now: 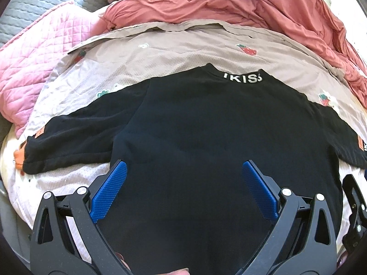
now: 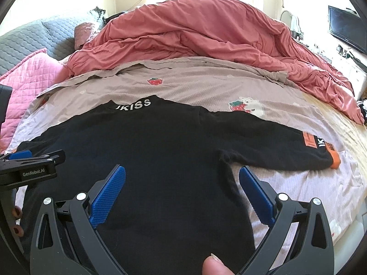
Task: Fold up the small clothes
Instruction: 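Move the right tool to the orange sleeve cuff and close on it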
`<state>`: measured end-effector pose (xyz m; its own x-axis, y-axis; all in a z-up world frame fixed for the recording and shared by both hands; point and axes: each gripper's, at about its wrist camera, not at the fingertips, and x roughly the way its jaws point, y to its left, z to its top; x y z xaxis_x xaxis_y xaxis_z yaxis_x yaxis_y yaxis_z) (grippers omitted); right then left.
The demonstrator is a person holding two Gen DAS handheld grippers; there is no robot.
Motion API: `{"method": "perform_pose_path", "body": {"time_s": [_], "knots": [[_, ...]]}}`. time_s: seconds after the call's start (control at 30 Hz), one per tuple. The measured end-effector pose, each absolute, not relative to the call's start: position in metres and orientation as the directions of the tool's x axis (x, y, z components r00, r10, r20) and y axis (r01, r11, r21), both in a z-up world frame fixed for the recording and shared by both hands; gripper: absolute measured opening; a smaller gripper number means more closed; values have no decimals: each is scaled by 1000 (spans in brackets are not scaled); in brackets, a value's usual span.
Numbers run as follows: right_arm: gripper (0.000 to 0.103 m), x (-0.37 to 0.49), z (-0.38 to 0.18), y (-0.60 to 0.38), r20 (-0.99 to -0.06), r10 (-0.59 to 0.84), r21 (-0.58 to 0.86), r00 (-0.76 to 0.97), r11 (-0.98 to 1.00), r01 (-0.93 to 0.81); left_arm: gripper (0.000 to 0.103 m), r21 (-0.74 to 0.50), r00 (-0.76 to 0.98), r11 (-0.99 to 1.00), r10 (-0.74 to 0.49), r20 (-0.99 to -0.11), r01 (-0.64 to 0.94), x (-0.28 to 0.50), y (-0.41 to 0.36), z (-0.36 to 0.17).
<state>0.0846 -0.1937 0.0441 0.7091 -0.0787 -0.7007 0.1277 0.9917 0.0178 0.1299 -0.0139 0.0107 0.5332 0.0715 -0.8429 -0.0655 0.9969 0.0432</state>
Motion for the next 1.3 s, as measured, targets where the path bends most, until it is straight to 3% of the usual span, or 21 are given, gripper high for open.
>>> {"method": "perform_pose_path", "body": {"time_s": [0.3,0.73,1.07,1.3], "knots": [[99,115,35,-239,-710,-156,-23,686,980,199,95,40,509,996,78,-857,-85,155,-22,-3],[99,119,21,-388,-719,-373,-83,586,884,461,95,9,492,994,60,-869,-105,186,-52,-29],[99,83,-11,-510,-822,-385,12,419,723,690,95,13,499,998,46,-865,-69,191,-69,-57],[99,96,-33,-537,-856,-369,-14,362,716,698,95,29,542,1000,26,-840,-2,187,-75,-61]]}}
